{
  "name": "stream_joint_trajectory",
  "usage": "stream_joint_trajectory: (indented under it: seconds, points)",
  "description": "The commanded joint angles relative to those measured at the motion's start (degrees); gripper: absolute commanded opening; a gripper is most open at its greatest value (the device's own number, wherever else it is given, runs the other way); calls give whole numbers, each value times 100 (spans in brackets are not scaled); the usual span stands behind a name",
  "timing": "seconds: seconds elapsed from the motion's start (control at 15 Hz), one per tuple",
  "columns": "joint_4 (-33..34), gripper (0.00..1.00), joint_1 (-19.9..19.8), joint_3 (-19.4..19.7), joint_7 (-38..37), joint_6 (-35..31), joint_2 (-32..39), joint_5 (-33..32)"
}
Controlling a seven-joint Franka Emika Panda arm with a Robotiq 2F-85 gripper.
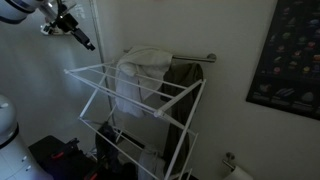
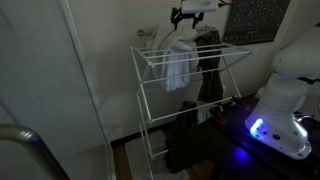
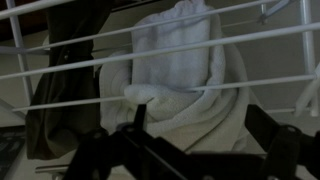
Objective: Move the white towel to the silver hanger then move the black cloth to the second position from you
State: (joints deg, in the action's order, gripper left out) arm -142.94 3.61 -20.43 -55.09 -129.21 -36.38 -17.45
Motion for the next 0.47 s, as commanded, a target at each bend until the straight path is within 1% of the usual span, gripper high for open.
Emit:
stream_joint_trajectory:
  seconds: [0.0,0.4]
  points:
    - [217,100,104,-3,298,406,-171,181]
    - [143,100,174,-15,436,556,-209,252]
